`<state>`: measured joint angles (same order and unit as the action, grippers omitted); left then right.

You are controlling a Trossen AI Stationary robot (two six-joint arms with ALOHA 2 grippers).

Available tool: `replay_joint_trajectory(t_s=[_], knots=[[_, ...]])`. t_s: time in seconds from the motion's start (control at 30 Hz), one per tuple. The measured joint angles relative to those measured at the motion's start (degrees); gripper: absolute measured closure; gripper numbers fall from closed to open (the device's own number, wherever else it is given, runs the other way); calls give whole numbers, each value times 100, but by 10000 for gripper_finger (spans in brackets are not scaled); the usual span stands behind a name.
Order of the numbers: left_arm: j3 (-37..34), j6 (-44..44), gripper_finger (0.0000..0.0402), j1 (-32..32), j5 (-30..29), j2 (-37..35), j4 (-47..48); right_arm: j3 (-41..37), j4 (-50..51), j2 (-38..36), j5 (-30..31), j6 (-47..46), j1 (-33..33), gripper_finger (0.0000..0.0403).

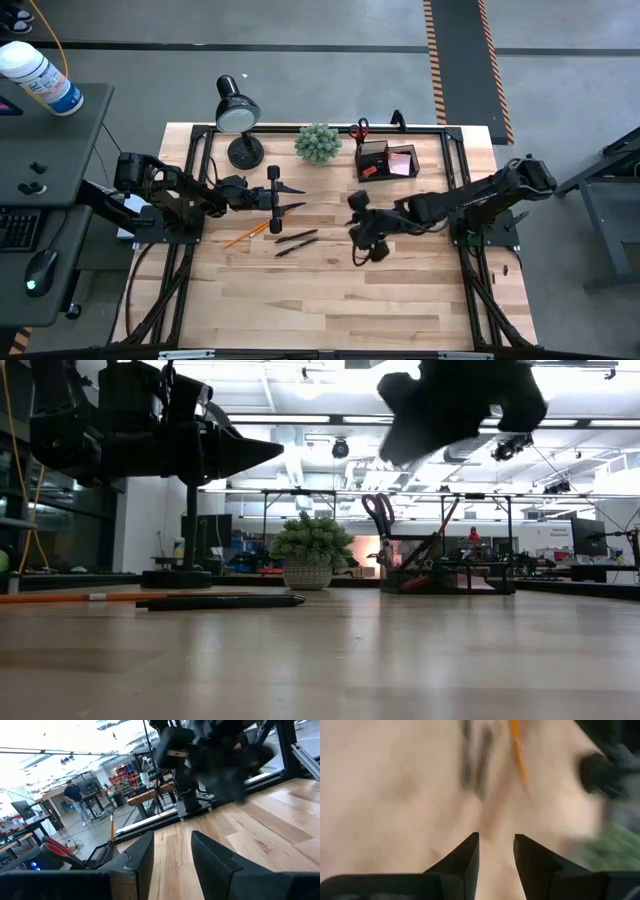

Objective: Pick and place office supplies into organizer
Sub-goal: Put the top black pen into the black desk organizer

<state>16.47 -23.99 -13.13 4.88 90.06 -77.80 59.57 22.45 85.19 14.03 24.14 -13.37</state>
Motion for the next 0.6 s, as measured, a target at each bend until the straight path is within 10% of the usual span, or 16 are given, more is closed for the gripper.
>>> replay_joint_trajectory(t_s=[0.4,0.6], knots=[[0,17,284,0,21,0,4,-1935,-4449,36,-3048,-169,918,291],[0,-15,284,2,90,0,4,-3211,-6987,36,-2998,-626,1433,291]])
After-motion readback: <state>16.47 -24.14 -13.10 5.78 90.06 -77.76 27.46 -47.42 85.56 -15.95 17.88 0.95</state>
